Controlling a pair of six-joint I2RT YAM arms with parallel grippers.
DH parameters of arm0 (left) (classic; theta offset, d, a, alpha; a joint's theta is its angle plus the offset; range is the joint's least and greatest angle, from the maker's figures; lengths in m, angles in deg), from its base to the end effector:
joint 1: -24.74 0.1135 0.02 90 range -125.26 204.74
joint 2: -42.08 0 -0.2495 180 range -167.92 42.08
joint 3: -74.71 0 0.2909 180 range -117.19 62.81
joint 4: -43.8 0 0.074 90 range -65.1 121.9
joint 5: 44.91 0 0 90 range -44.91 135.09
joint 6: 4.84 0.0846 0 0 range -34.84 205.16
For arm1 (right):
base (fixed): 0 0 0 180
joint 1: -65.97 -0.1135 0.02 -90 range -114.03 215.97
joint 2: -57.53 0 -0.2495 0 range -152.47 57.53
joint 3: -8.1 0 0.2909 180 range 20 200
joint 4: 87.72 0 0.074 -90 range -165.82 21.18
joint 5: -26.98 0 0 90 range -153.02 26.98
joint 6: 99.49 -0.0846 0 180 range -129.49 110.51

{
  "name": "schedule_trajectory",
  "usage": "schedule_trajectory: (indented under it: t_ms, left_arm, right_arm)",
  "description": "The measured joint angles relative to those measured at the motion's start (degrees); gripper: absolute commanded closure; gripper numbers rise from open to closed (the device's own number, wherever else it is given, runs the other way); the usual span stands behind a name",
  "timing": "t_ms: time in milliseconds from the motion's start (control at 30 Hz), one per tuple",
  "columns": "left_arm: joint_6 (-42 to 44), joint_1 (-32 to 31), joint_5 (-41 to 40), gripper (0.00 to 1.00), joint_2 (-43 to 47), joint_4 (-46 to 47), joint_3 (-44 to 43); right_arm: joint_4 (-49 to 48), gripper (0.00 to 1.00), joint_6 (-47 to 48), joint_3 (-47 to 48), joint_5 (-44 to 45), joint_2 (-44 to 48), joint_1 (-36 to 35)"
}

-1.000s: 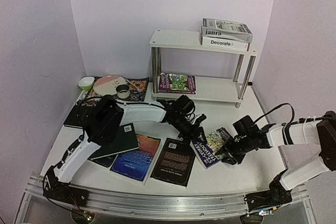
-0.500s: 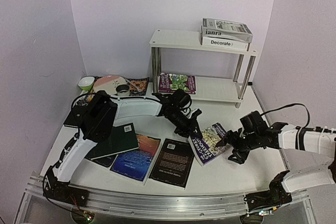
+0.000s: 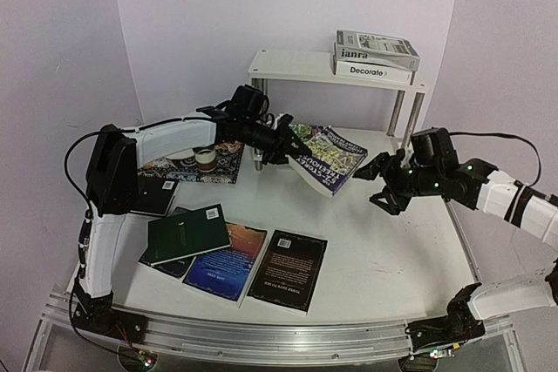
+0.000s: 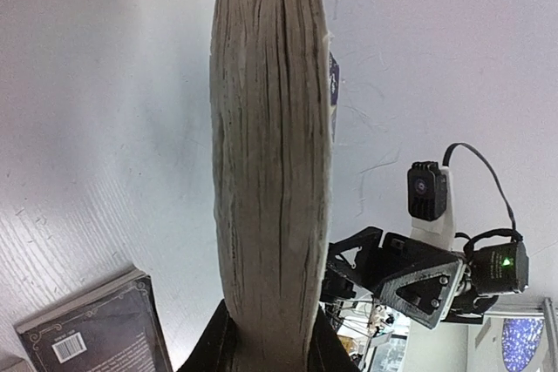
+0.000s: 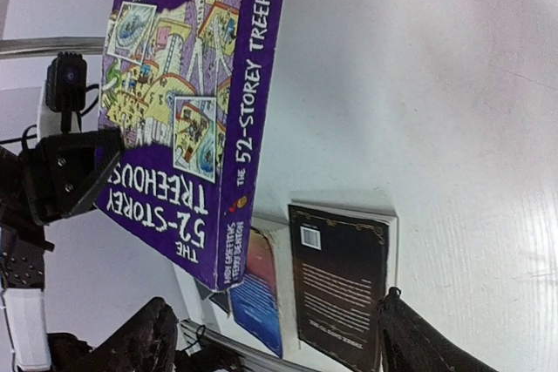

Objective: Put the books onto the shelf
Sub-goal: Pass from the left arm to the right

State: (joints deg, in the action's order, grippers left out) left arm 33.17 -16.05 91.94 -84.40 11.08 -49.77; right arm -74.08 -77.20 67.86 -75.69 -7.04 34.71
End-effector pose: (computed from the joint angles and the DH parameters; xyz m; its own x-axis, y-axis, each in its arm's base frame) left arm 0.3893 -0.4174 0.2289 -0.9753 0.1298 -0.1788 0.2149 0.3708 -0.9035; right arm 0.2906 0.1981 0.2649 -0.7356 0.6095 -0.2956 -0.0092 0.4273 0.9040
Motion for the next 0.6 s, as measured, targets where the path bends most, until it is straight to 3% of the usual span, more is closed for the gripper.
schedule_trajectory:
  t_ms: [233, 467, 533, 600]
  left_arm:
    - [-3.67, 0.35, 2.99, 1.0, 3.34, 2.4, 3.3]
    - [-4.2, 0.33, 4.22, 1.0, 3.93, 2.38, 5.09]
    - [-4.26, 0.35, 4.39, 1.0, 3.96, 2.4, 5.09]
    - [-4.46, 0.37, 4.52, 1.0, 4.04, 2.4, 5.09]
  right_arm:
    - [-2.14, 0.31, -4.2, 5.84, 0.09, -7.15, 1.88]
    - [-5.77, 0.61, -7.02, 8.79, -0.39, -12.74, 2.75]
    - [-6.91, 0.62, -7.93, 9.14, -0.76, -13.29, 2.8]
    - [-7.34, 0.49, -8.41, 9.18, -1.05, -13.46, 2.89]
